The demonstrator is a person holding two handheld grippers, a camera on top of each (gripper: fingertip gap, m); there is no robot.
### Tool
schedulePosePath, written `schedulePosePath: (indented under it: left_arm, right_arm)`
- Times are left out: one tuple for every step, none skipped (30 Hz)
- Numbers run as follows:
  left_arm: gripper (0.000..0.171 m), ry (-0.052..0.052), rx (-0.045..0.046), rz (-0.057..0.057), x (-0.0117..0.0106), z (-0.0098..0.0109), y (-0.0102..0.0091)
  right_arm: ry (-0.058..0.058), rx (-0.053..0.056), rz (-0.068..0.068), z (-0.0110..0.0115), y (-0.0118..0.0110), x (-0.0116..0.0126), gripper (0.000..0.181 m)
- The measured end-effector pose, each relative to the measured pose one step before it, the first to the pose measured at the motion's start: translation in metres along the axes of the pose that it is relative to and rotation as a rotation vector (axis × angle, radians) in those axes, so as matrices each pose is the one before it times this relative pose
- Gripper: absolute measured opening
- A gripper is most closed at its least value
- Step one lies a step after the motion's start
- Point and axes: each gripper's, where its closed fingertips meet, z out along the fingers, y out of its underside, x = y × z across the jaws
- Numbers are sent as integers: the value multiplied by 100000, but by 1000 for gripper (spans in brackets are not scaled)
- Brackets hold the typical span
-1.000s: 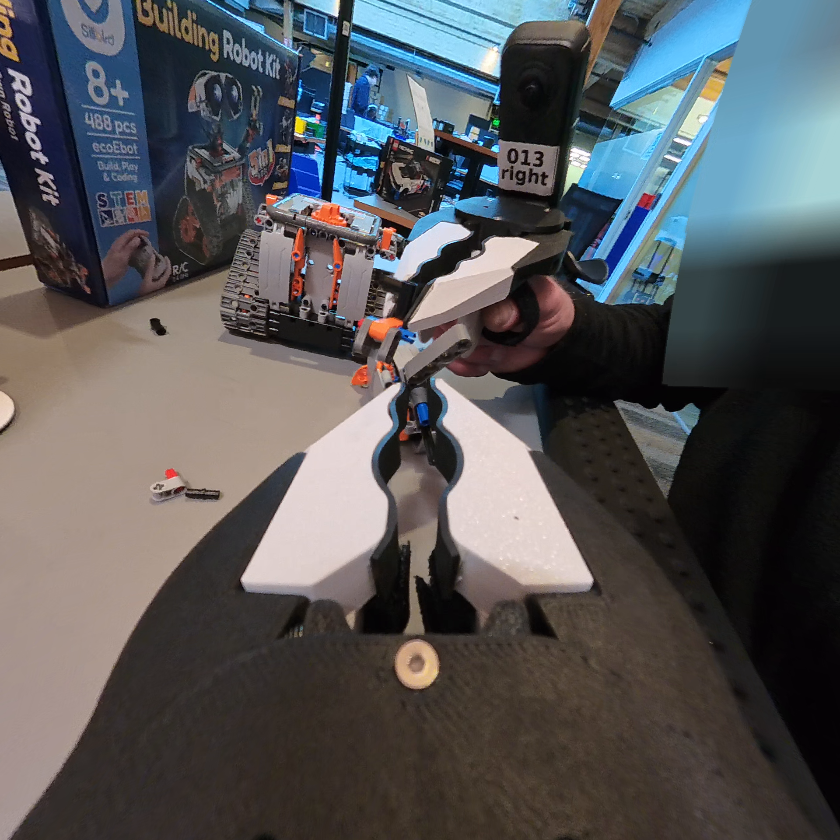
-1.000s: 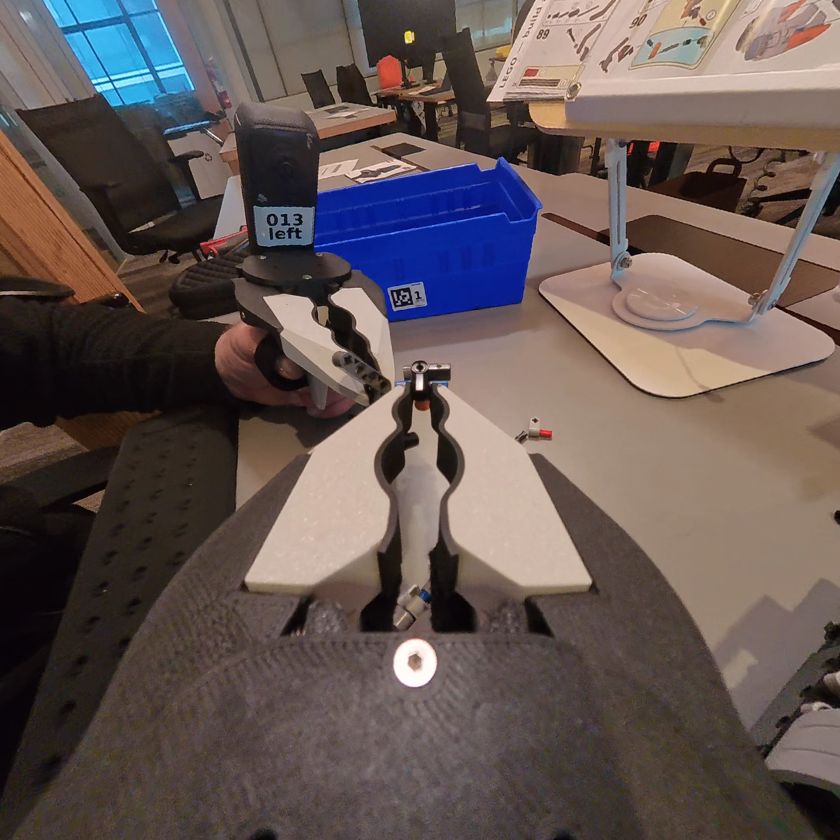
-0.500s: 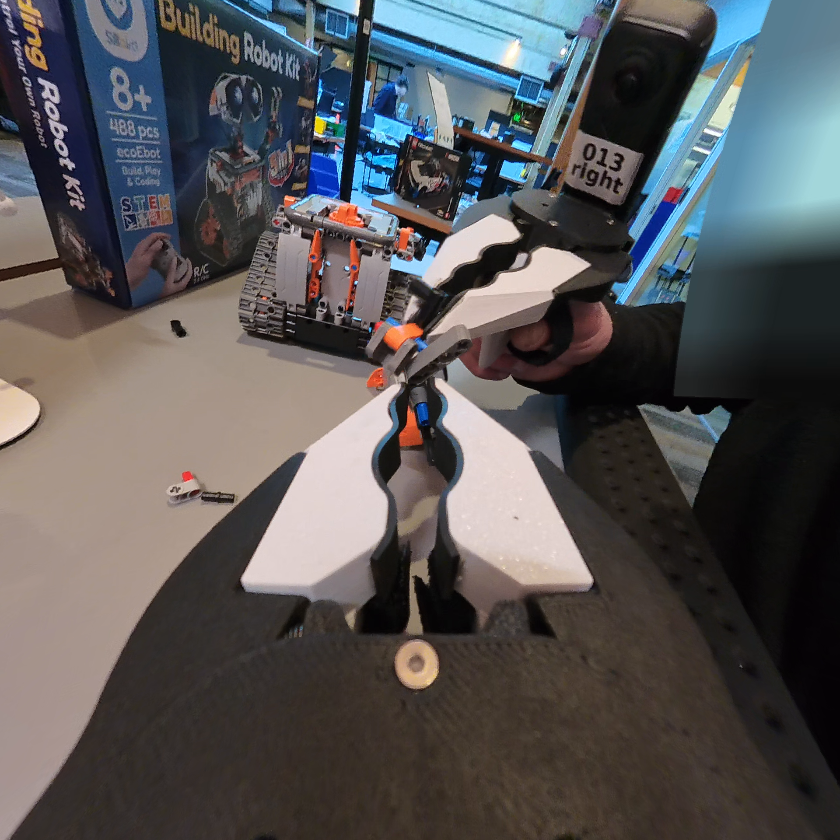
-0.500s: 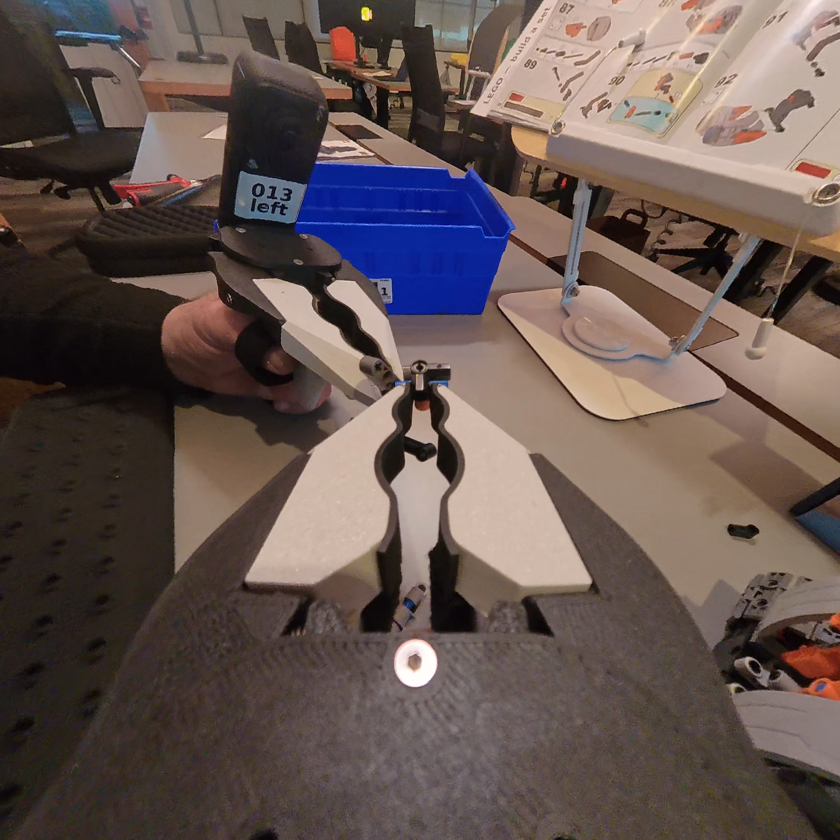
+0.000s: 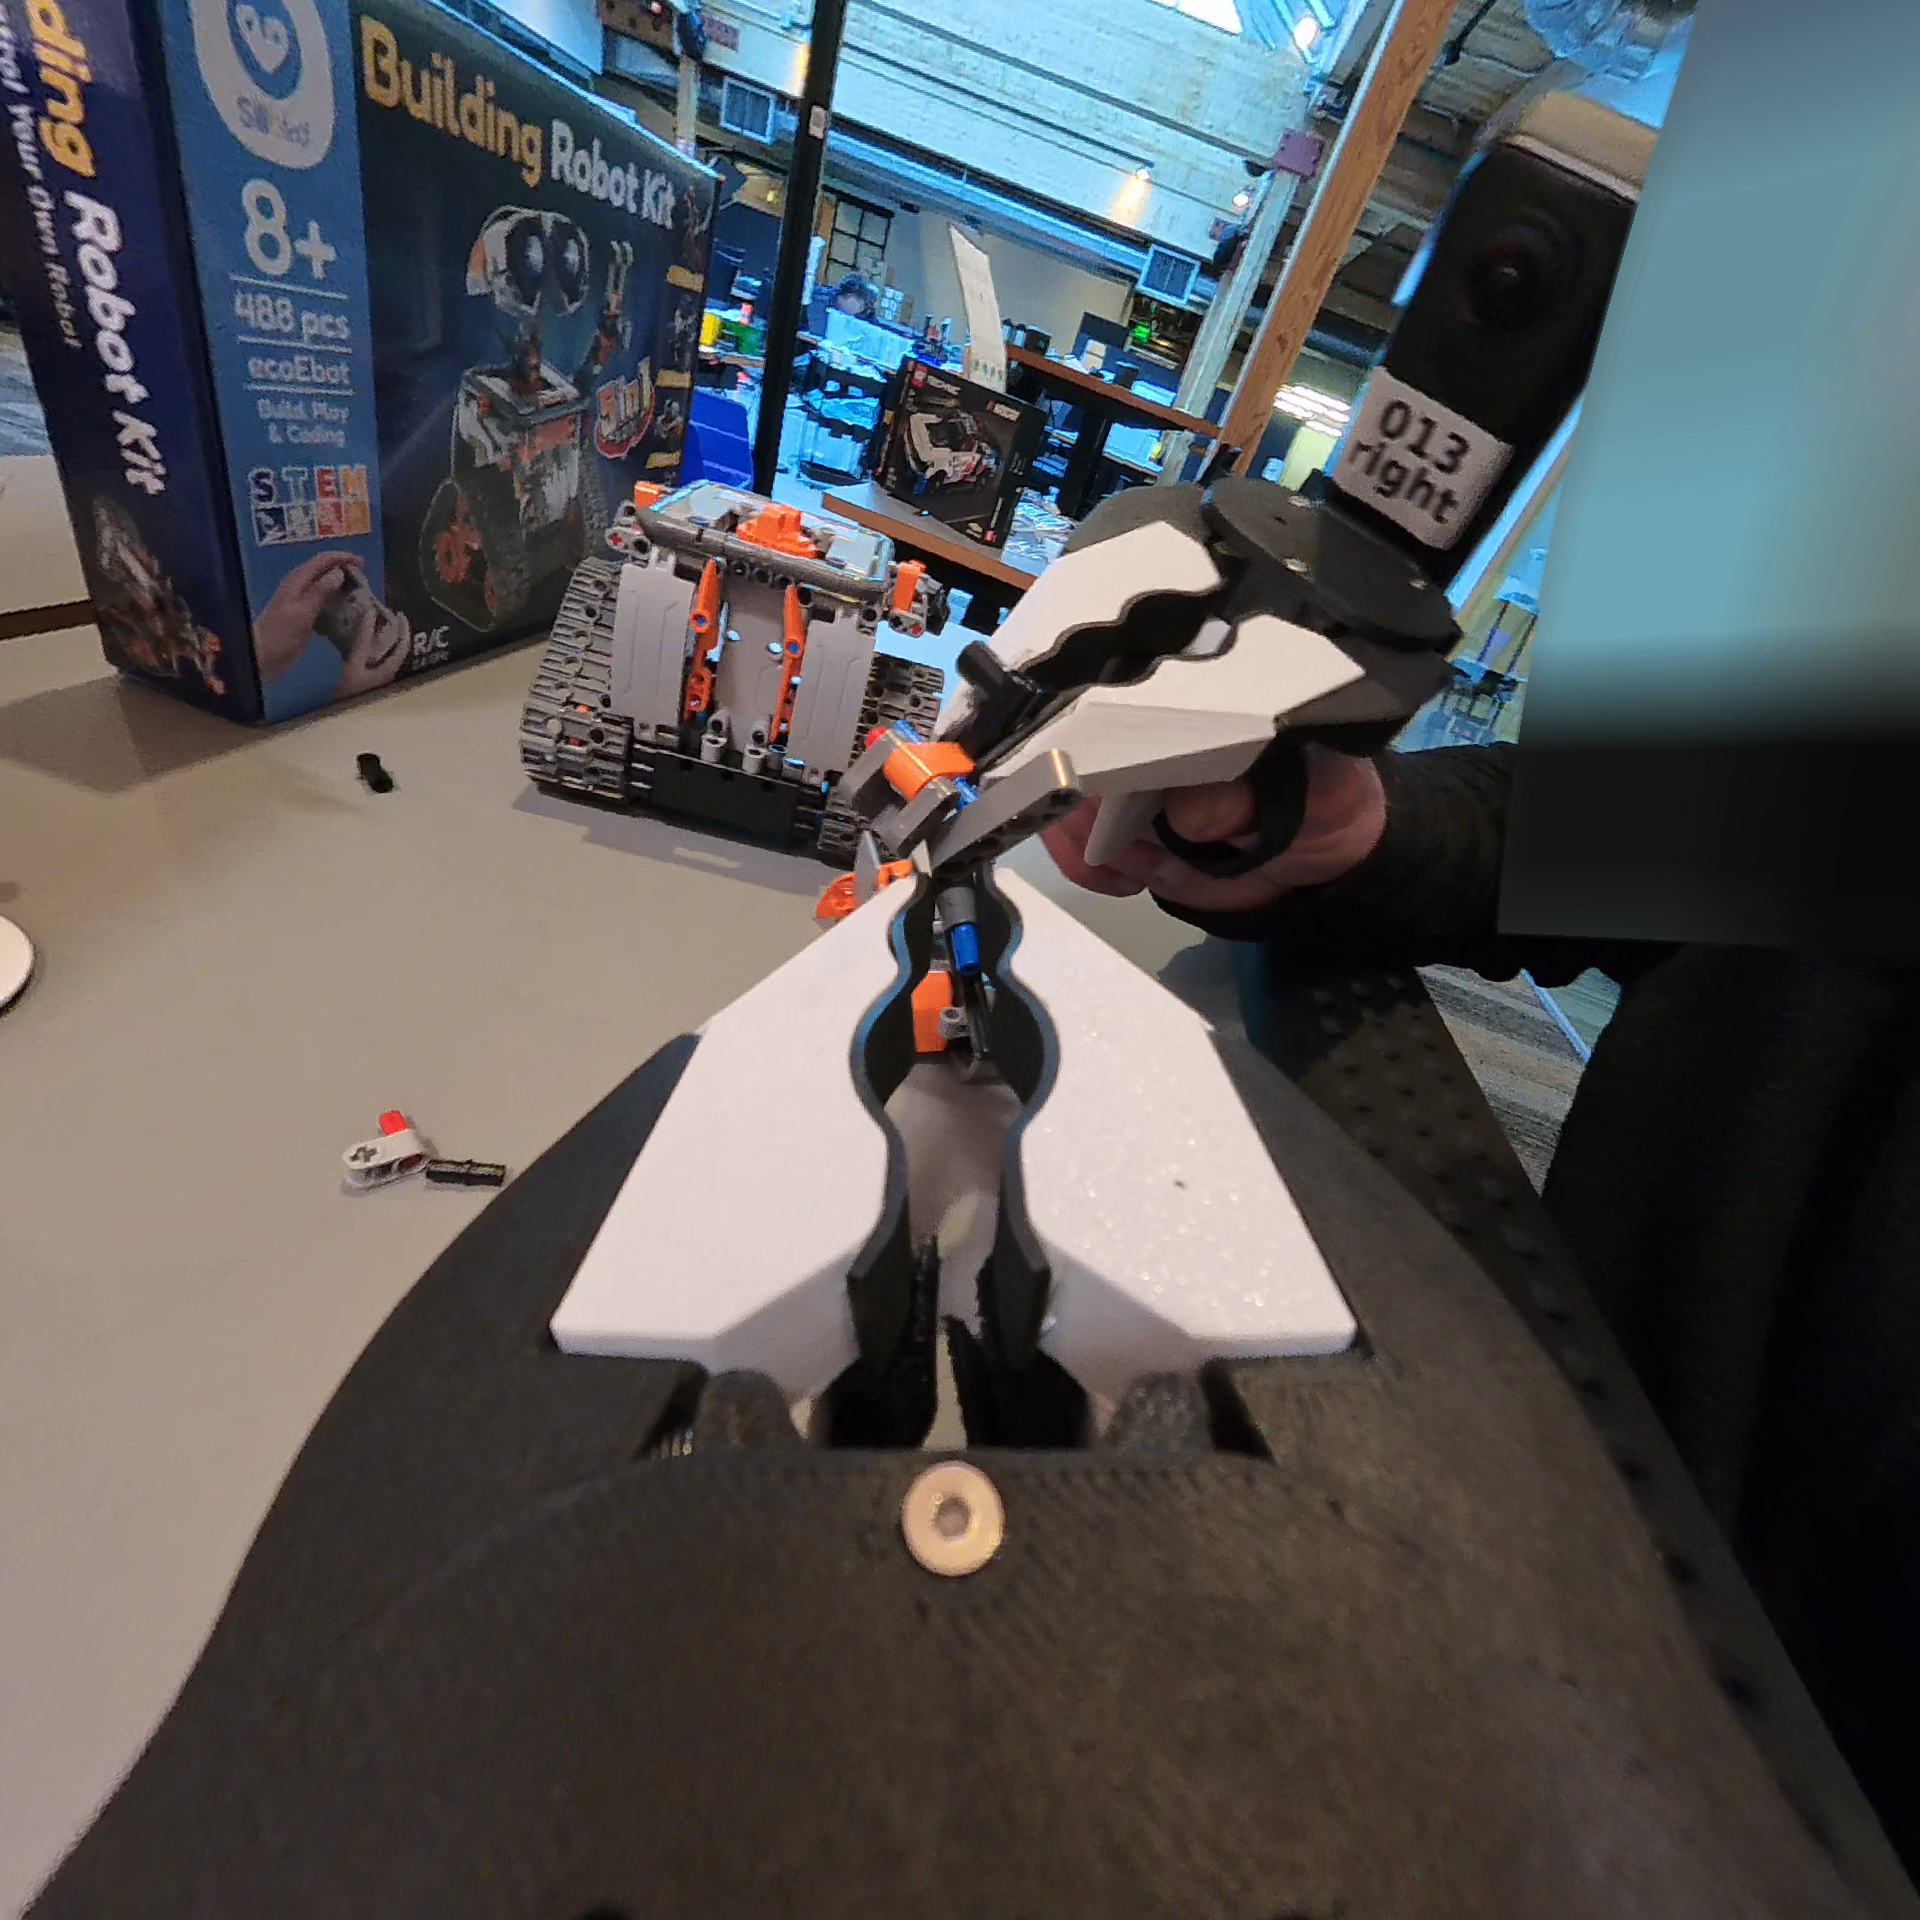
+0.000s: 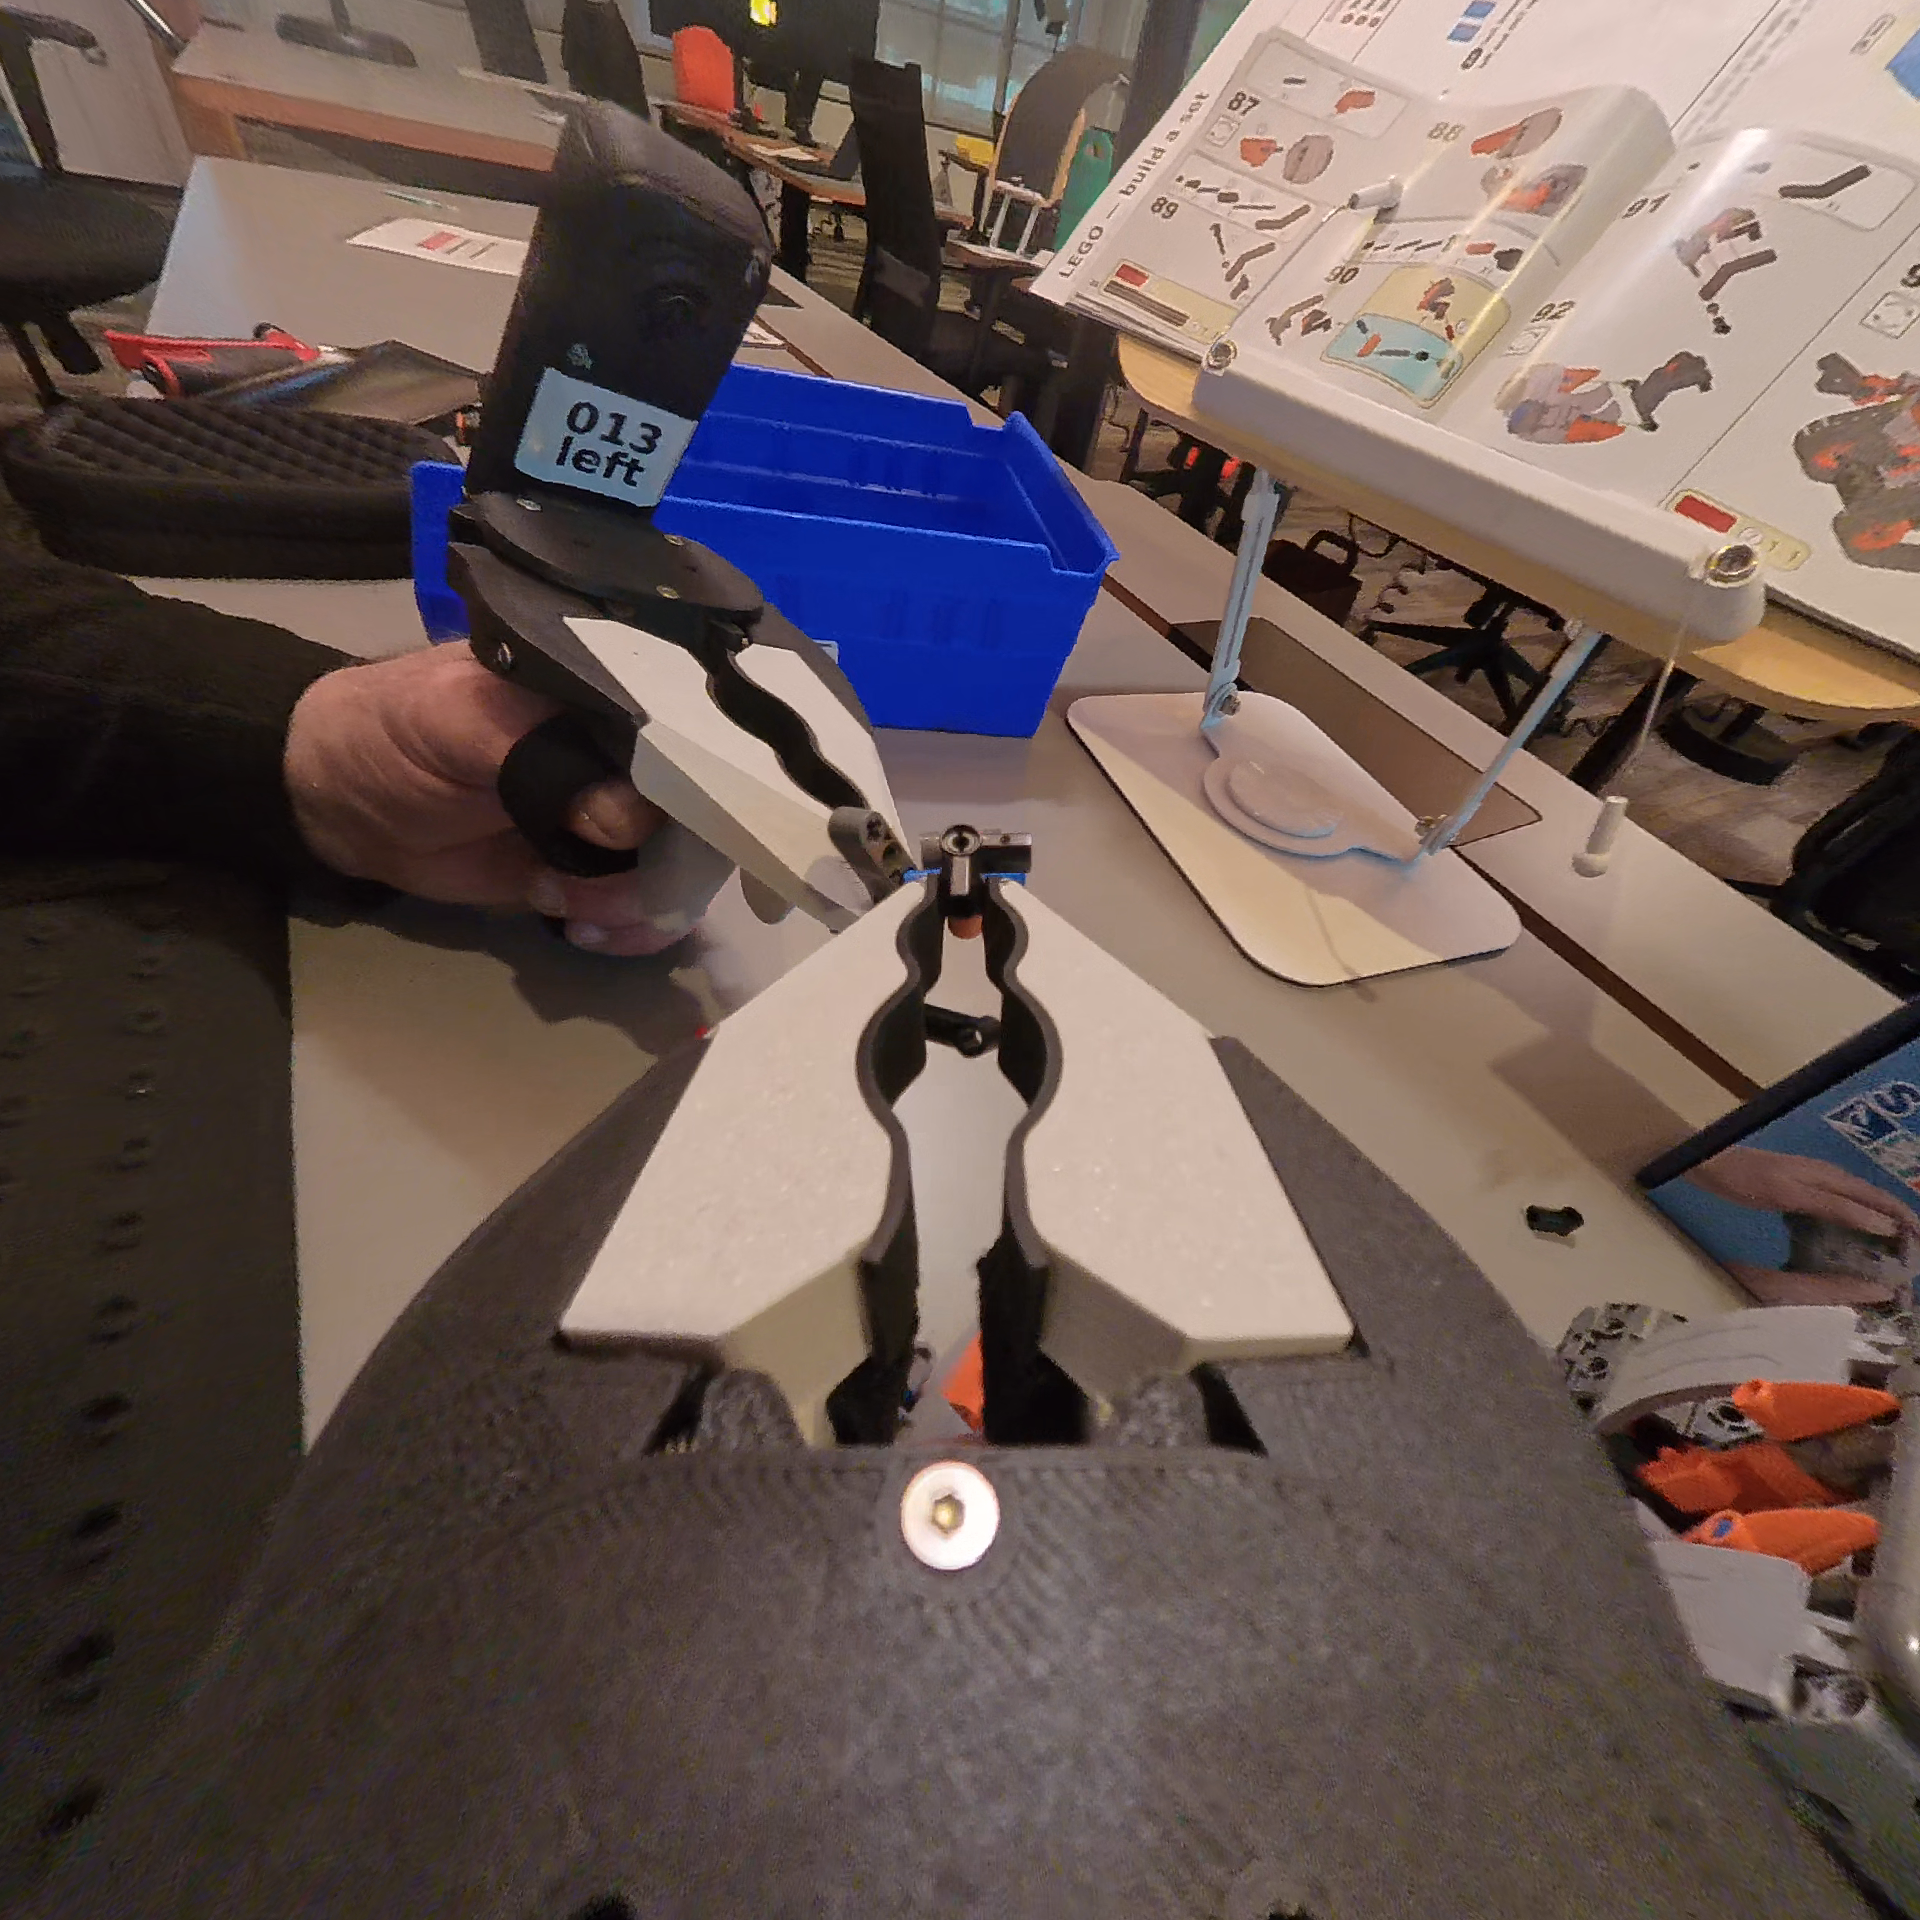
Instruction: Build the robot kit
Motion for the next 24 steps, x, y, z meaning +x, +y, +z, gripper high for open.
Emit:
schedulePosePath:
  left_arm:
    - [6, -1050, -164, 94, -109, 17, -17]
    - [6, -914, -36, -117, -111, 22, -57]
    - [7, -960, 216, -759, -130, 38, -120]
    - [6, -1037, 96, -729, -123, 63, -131]
    - [6, -950, 289, 162, -76, 66, -137]
    - [6, -1073, 320, 40, -91, 55, -143]
    - [7, -850, 471, -430, -82, 48, -180]
    - [7, -537, 556, -453, -55, 31, -176]
    - [7, -802, 806, 11, -77, -20, -191]
    - [7, -886, 538, -72, -94, -8, -149]
    - [7, -831, 420, -205, -77, -3, -112]
    - [7, -919, 277, 220, -58, -5, -52]
    - [7, -1039, -611, 1002, -52, 19, 61]
    - [6, -893, -649, 962, -61, -41, 5]
    - [6, -766, -62, 732, 5, -56, -75]
    - [6, -1050, -783, 1183, 33, -6, 36]
    - [6, -629, -172, 1153, 72, -33, -74]
    - [6, -16, -129, 185, 59, -68, -61]
    - [6, 90, -678, -530, 4, 2, 67]
    - [6, -275, -531, -303, -46, -2, 73]
    - [6, -235, -524, -301, -37, 13, 92]
    - [5, 179, -765, -849, -10, 43, 111]
    - [5, 377, -441, -830, 43, 21, 77]
    - [5, -105, -308, -407, -32, -3, 80]
  right_arm:
    - [1002, -599, -1668, 57, 8, 111, 5]
    - [1466, -494, -2204, 41, -43, 143, 5]
    - [2240, -537, -3004, 50, -90, 144, 5]
    - [2294, -506, -3487, 65, -143, 119, 5]
    - [2008, -630, -3277, 92, -173, 106, 5]
    - [2126, -530, -3528, 98, -208, 105, 5]
    - [2179, -407, -3517, 73, -222, 98, 5]
    - [1307, 52, -1269, 73, -200, 67, 5]
    - [761, 82, -209, 71, -100, 113, 5]
    - [666, -38, -1070, 43, -25, 106, 4]
    - [1479, -185, -3006, 32, -46, 34, 5]
    - [1726, -488, -3501, 28, -52, -13, 5]
    - [1016, -610, -2570, 13, -13, -34, 5]
    - [648, -74, -2067, -30, -39, -21, 5]
    - [775, -165, -2450, -44, -47, -18, 5]
    - [940, 186, -2088, -53, -97, -21, 5]
    - [876, 333, -2175, -64, -124, -28, 5]
    - [629, -293, -2548, -24, -31, -41, 5]
    - [453, -334, -2155, 23, 32, -62, 4]
    - [579, -240, -2476, 39, 57, -60, 4]
    - [625, -516, -2685, 21, 52, -47, 5]
    - [658, -341, -2240, 27, 33, -60, 5]
    - [276, -110, -1346, 50, 55, -71, 5]
    - [-358, -133, -749, 22, 74, -78, 5]
